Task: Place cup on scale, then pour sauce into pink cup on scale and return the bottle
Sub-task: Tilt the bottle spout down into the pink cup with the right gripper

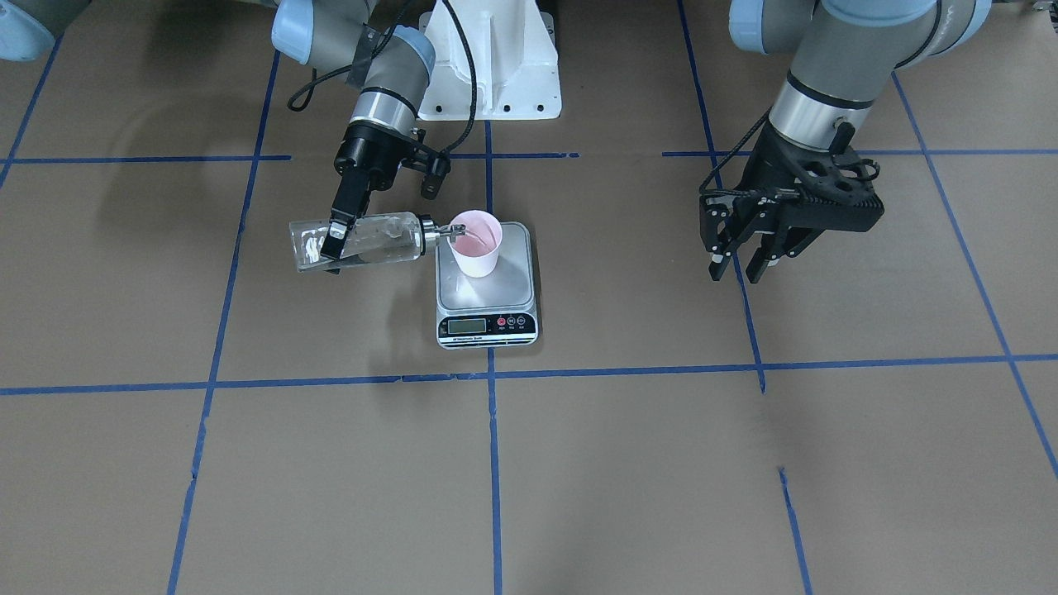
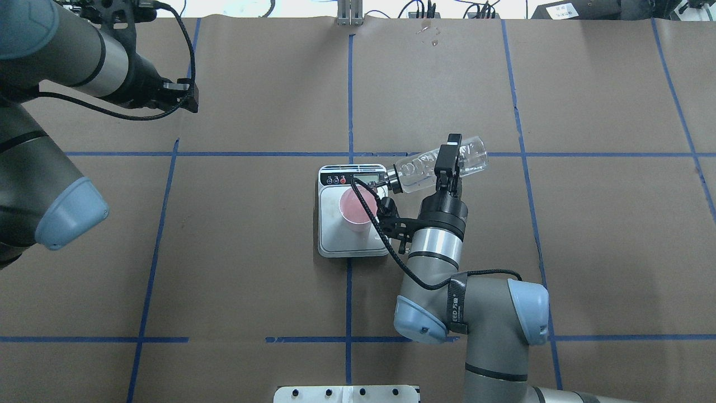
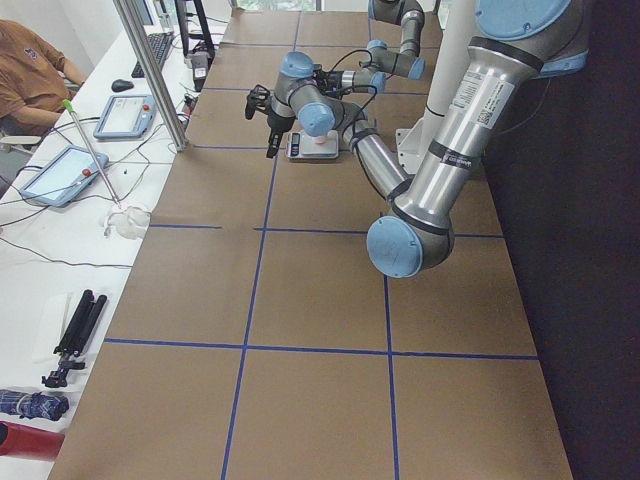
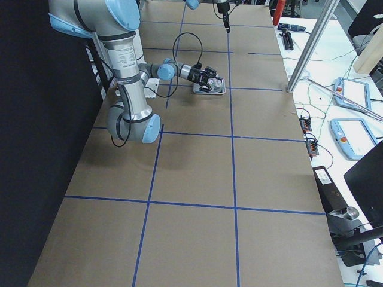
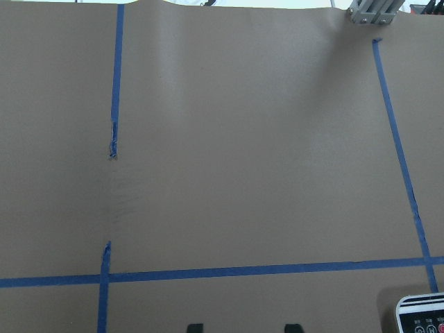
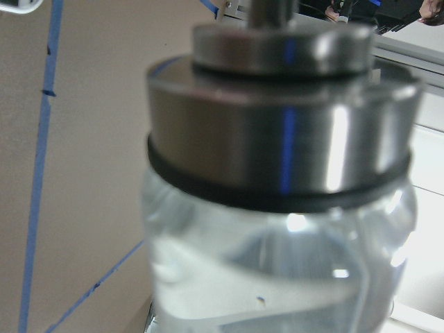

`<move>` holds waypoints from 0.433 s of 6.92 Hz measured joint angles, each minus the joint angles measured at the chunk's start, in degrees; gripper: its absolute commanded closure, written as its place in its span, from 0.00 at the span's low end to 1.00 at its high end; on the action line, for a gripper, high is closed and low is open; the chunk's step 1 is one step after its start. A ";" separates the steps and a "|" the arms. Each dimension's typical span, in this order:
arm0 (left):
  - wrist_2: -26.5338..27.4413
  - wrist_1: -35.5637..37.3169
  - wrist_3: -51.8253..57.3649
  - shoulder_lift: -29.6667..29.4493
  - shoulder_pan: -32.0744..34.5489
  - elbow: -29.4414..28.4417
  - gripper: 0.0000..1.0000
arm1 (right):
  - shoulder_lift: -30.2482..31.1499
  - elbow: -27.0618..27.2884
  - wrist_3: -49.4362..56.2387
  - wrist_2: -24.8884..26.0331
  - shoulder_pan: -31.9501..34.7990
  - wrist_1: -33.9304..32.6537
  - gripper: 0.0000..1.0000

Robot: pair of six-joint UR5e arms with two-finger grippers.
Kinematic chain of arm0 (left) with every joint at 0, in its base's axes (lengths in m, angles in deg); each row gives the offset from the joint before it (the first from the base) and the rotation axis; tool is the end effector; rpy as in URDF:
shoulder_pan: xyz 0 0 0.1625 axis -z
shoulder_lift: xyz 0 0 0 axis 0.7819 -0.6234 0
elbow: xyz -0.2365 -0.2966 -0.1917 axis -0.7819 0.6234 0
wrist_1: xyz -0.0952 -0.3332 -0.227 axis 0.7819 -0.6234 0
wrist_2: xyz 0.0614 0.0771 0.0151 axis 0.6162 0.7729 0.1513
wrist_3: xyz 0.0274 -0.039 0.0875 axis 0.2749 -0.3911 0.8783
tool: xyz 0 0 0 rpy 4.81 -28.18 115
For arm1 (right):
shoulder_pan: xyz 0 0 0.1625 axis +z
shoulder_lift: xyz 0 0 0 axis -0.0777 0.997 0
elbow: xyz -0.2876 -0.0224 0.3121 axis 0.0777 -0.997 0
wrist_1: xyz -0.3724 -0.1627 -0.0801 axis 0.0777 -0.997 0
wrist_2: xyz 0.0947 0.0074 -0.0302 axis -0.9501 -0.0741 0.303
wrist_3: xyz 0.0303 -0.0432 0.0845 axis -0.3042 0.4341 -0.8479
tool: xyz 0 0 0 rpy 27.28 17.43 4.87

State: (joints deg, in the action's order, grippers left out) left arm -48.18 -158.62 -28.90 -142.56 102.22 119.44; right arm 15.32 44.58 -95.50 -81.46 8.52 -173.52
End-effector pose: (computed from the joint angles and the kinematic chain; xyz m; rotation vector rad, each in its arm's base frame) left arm 0.2965 -0.5179 0.2391 0.3515 0.8903 -0.1092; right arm -0.5298 -0.3557 0.2814 1.0608 0.7711 -0.8702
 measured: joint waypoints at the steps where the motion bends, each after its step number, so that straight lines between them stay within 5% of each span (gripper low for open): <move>1: 0.00 -0.02 0.00 0.06 -0.04 -0.05 0.50 | 0.04 0.09 0.68 0.31 0.02 0.00 1.00; 3: -0.02 -0.08 0.00 0.15 -0.07 -0.12 0.50 | 0.25 0.22 1.20 0.63 0.03 0.06 1.00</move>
State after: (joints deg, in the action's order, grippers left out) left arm -48.20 -158.69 -28.91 -142.41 102.16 119.32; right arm 15.57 44.80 -94.30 -80.84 8.55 -173.46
